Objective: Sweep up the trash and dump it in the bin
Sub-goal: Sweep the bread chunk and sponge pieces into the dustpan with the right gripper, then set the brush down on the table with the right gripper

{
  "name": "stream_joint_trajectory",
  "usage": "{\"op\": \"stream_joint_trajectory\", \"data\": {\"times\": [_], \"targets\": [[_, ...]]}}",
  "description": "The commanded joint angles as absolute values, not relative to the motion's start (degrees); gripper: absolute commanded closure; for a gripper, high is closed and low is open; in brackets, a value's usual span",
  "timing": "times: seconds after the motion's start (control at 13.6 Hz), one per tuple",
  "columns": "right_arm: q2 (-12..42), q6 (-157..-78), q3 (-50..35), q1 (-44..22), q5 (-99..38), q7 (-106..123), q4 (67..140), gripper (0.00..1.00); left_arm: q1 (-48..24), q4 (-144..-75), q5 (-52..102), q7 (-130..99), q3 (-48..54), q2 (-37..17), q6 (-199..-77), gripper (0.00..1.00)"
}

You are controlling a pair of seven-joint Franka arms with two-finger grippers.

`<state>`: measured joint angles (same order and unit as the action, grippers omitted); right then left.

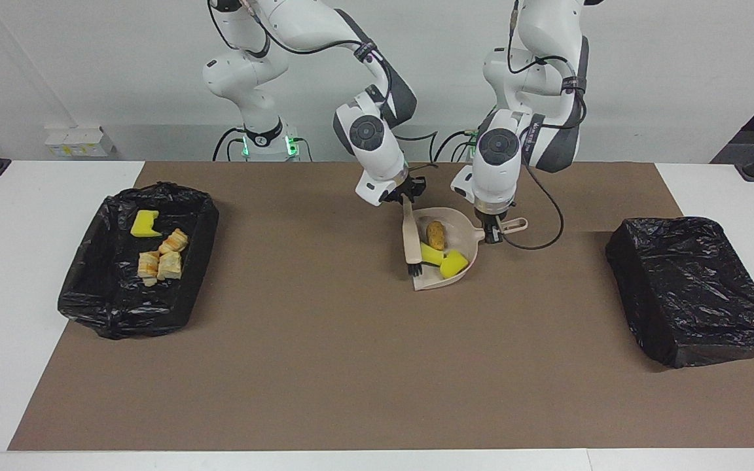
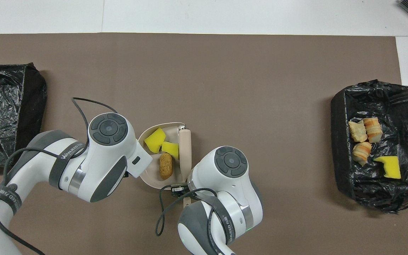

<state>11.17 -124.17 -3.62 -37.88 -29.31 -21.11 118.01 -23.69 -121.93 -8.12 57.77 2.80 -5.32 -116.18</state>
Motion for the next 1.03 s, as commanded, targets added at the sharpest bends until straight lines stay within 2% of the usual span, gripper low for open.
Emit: {"op": "stream_joint_trajectory", "data": {"times": [0.0,0.22,0.37,0.66,0.96], "targets": [[6.17,-116.05,-3.25,-36.48,-27.26,-21.88,117.86,1.00,-23.73,-124.45,-9.05,57.30,2.46,-3.52,-117.51,1.00],[0.28,-104.97,-3.25,-30.77,-23.57,-21.80,117.60,1.00,-23.73,-124.45,-9.14,57.30,2.46,-3.52,-117.42,1.00],[-1.23,-100.65,-3.25,-29.01,-21.19,-21.88,117.86,1.00,-23.73,-124.45,-9.05,57.30,2.46,-3.52,-117.42,1.00],[-5.61,-99.75,-3.87,-28.91,-22.05,-26.18,123.82,1.00,-23.64,-124.45,-9.05,57.30,2.46,-3.60,-117.51,1.00],[-6.41,-104.84,-3.96,-35.32,-23.54,-31.63,129.36,1.00,-23.64,-124.45,-9.05,57.30,2.46,-3.60,-117.69,1.00]]}}
